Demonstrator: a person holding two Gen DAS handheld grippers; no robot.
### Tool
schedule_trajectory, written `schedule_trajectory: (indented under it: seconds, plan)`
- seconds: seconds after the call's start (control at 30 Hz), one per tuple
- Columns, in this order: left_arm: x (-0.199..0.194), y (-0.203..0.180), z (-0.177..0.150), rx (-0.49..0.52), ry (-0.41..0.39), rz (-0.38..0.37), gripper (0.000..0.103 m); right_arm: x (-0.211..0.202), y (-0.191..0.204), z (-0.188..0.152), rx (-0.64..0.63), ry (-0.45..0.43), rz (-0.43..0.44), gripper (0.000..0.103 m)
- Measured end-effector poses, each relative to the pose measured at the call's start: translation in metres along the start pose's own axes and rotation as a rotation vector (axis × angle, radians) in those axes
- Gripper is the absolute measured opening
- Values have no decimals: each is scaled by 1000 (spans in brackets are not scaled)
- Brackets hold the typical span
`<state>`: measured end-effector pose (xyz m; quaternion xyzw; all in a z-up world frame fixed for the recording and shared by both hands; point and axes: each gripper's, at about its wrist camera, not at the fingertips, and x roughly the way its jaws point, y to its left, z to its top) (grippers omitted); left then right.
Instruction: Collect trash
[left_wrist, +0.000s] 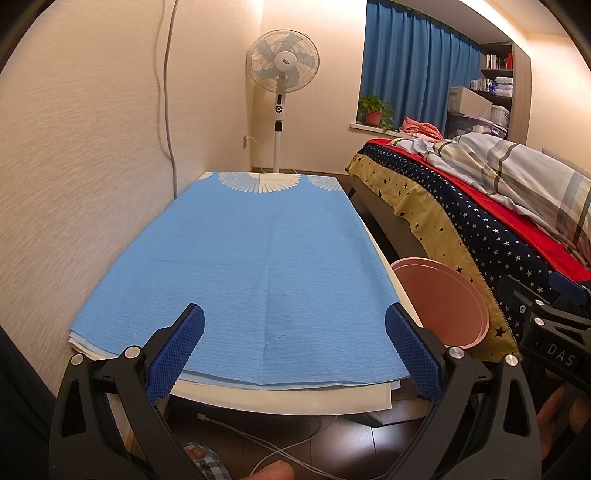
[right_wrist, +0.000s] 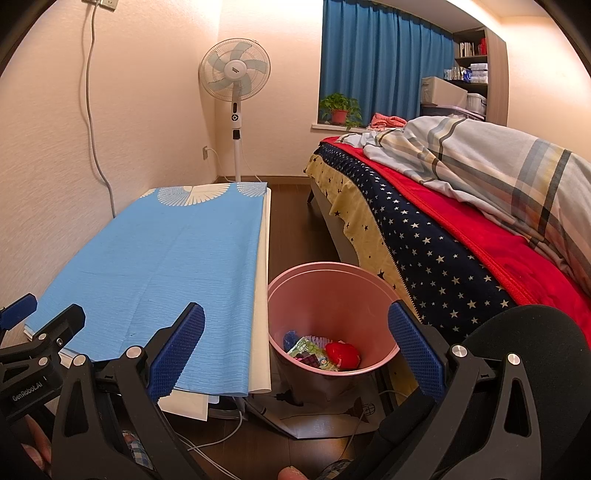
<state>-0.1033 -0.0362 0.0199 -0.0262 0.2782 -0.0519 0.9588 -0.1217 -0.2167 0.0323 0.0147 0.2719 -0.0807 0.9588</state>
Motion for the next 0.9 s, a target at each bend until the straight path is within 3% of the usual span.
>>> schedule_trajectory:
  seconds: [0.9]
  plan:
    - [2, 1, 2, -1, -6, 7, 95, 0, 0, 0, -1, 0, 0, 98]
